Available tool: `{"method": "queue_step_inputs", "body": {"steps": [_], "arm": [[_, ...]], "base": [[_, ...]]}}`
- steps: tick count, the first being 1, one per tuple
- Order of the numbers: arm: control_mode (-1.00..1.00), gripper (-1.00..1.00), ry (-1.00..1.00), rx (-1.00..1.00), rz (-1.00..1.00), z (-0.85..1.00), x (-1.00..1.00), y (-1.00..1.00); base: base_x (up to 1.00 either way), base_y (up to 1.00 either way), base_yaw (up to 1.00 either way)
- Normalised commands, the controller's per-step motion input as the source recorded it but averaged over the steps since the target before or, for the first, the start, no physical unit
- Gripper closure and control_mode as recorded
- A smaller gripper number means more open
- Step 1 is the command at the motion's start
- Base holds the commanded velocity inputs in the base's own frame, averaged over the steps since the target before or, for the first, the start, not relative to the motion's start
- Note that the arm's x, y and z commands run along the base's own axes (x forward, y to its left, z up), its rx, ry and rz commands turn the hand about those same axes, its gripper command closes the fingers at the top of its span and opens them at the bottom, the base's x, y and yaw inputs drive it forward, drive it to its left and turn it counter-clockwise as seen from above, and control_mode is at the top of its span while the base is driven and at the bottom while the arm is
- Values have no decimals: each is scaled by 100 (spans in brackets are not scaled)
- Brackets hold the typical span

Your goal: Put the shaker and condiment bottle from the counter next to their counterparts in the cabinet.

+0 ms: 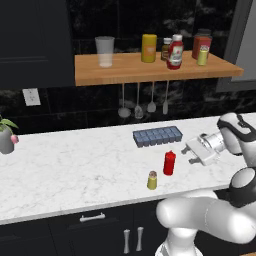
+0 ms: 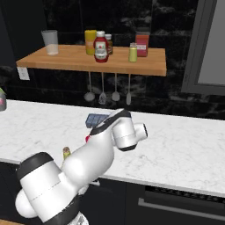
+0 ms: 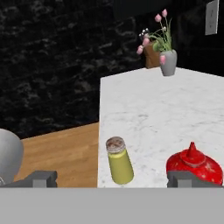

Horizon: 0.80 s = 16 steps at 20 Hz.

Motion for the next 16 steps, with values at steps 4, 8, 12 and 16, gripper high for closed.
{"method": "queue_step_inputs", "body": {"steps": [4,8,12,16], "arm": [[-100,-100,0,0,0,-28,15,0],[-100,-100,0,0,0,-25,0,0],[-100,-100,-2,0,0,-27,0,0],[-100,-100,-4,0,0,-22,0,0]], "base": [[0,0,0],[0,0,0],[0,0,0],[0,0,0]]}}
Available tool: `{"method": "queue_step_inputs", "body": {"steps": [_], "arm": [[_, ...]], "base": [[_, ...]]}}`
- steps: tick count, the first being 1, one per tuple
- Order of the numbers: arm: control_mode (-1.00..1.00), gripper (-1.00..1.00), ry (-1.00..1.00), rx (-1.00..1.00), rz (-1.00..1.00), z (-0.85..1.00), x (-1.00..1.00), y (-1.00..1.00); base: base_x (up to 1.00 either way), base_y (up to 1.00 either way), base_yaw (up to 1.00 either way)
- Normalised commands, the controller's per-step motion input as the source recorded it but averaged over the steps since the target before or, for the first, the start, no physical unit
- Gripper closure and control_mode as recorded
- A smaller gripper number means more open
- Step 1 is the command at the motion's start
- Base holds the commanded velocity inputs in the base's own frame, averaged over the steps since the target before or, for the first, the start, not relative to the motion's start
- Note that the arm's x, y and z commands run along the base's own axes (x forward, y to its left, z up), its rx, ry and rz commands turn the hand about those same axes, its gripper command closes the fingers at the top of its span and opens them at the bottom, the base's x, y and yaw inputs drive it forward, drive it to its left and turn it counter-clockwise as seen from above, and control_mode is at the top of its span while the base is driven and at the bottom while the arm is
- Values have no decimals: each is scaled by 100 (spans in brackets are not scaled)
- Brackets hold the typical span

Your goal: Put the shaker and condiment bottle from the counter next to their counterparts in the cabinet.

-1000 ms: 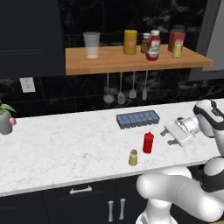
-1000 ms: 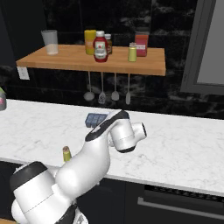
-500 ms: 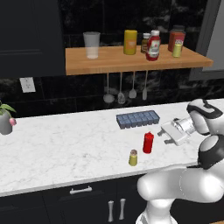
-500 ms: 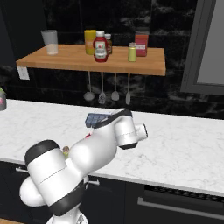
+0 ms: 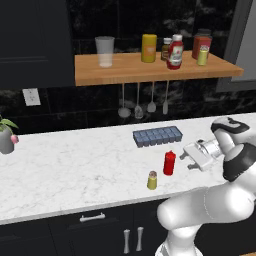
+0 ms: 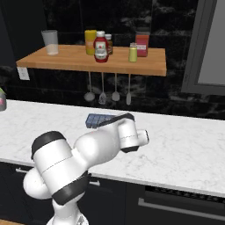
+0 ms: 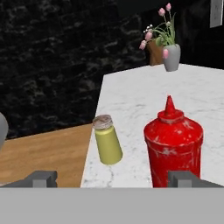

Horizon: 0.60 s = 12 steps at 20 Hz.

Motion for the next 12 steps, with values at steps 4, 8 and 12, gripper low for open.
{"method": "queue_step_inputs", "body": {"steps": [4,8,12], "arm": [[-100,-100,-3,0,0,-4,0,0],[-100,-100,0,0,-1,0,0,3],[-100,-100,0,0,-2,0,0,10]], "base": [[0,0,0],[0,0,0],[0,0,0]]}}
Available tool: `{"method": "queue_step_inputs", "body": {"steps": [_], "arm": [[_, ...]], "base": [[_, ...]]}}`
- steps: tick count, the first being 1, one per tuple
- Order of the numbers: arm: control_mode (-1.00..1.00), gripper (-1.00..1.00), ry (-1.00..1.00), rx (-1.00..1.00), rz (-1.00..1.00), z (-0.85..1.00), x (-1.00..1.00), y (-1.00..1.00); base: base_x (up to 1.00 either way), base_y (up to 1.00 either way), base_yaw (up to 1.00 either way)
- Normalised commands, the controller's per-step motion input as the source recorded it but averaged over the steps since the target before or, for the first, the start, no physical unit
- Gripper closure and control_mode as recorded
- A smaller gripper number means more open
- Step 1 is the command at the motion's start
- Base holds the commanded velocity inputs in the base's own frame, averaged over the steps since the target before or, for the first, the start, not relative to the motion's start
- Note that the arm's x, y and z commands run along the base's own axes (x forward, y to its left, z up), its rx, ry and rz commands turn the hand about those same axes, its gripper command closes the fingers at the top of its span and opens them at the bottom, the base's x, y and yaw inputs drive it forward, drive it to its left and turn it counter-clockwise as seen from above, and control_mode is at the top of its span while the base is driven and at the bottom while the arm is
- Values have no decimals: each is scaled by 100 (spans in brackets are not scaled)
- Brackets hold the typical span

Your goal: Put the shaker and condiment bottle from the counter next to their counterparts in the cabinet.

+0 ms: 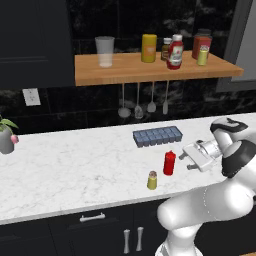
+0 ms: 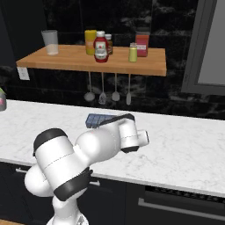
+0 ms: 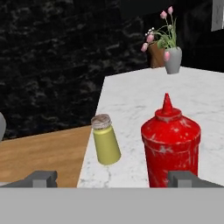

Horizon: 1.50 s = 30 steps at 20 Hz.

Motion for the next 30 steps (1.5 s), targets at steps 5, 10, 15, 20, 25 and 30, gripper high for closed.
{"method": "queue_step_inputs", "body": {"steps": [5,10,15,20,25,30], "arm": [[-100,-100,0,0,-3,-2,1,12],[-100,-100,0,0,-6,-9,1,3],[-100,-100,0,0,-10,-8,4,0],[-100,-100,0,0,-6,-1,9,6],[-100,-100,0,0,0,0,13,14],[-100,-100,0,0,0,-1,17,9]], "base": [[0,0,0],[0,0,0],[0,0,0],[0,0,0],[0,0,0],[0,0,0]]}}
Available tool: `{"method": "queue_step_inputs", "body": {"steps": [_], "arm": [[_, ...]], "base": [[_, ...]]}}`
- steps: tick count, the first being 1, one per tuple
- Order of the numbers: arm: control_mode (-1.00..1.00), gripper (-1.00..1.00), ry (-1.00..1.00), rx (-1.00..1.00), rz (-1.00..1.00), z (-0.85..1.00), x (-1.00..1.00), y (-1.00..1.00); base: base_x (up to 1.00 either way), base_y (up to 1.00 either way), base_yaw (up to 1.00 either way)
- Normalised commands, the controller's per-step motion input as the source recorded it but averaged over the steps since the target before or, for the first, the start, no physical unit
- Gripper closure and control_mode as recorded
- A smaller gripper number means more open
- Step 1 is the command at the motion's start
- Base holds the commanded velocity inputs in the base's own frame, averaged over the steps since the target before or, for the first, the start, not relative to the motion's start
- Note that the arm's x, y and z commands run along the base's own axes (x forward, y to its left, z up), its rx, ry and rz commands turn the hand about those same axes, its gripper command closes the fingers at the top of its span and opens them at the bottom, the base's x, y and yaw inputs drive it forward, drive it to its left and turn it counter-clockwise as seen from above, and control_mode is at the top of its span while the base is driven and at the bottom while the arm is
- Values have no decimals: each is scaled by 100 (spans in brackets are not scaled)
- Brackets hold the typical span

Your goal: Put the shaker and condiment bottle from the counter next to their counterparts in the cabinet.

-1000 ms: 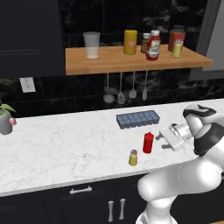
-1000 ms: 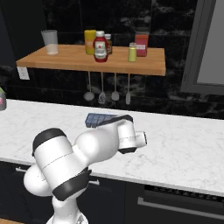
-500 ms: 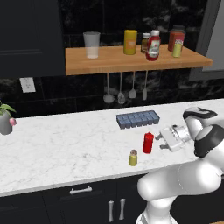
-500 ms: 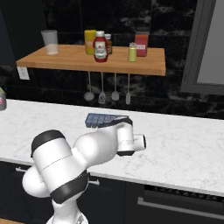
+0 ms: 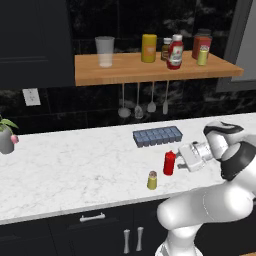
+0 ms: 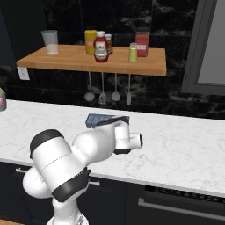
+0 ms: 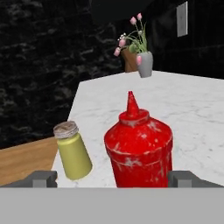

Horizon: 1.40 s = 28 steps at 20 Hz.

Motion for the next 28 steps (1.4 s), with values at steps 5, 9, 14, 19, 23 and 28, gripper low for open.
{"method": "queue_step_inputs", "body": {"steps": [5,9,14,19,23,28], "arm": [[-100,-100,0,0,0,-4,19,1],[-100,-100,0,0,-1,-7,16,0],[-100,-100,0,1,0,-6,12,2],[-100,-100,4,7,0,-16,0,23],[-100,100,6,0,0,-21,4,25],[-100,100,3,0,-6,4,14,2]], "base": [[0,0,0],[0,0,0],[0,0,0],[0,0,0],[0,0,0],[0,0,0]]}}
